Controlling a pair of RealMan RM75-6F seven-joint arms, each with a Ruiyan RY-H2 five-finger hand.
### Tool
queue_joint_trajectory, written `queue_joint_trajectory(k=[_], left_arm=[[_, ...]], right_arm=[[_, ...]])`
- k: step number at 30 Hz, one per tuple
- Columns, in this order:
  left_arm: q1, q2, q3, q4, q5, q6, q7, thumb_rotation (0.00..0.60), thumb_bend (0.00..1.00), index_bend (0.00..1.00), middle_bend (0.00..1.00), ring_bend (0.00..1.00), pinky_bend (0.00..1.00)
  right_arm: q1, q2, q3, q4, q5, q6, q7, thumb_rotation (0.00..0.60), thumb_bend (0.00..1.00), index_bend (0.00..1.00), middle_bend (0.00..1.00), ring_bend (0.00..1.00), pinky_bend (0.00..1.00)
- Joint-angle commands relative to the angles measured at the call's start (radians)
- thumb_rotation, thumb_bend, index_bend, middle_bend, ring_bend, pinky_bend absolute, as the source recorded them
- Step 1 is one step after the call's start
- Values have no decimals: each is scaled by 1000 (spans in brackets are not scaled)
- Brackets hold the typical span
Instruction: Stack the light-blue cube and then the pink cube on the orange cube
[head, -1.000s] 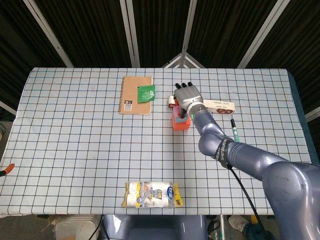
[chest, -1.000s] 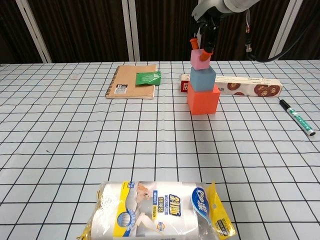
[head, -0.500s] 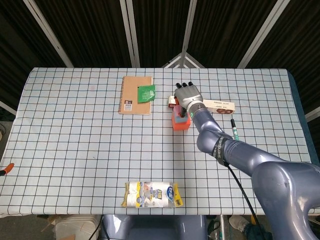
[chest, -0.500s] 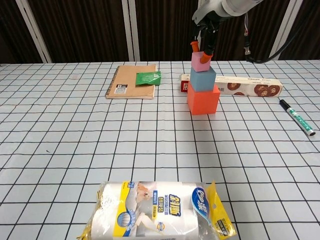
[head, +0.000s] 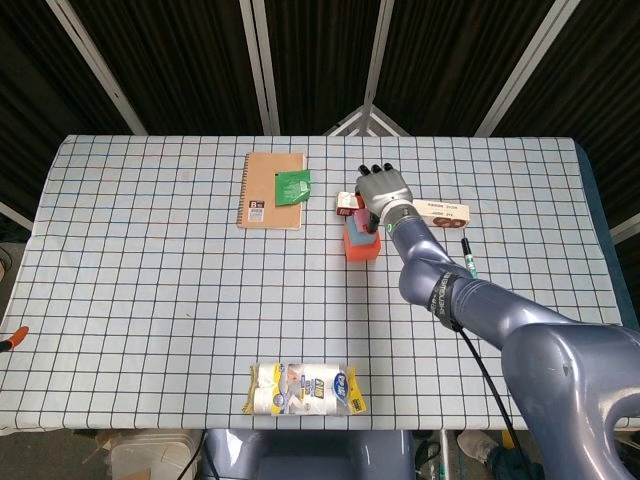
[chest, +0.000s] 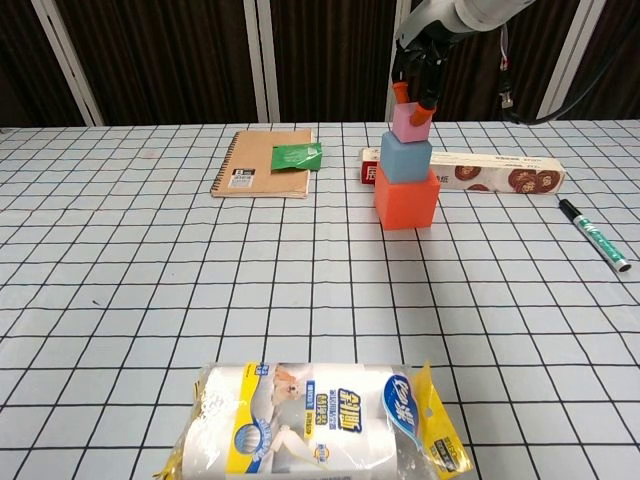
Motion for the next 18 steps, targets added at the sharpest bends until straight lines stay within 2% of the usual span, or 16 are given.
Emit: queue_joint_trajectory(k=[1, 18], left_arm=[[0, 0, 0, 0, -1, -1, 1, 600, 114, 31, 0, 0, 0], [0, 1, 2, 0, 3, 2, -4, 600, 114, 31, 0, 0, 0]], right_arm=[[4, 1, -7, -3, -6, -1, 8, 600, 393, 509, 0, 0, 0], [19, 2, -34, -18, -27, 8, 54, 600, 394, 509, 0, 0, 0]])
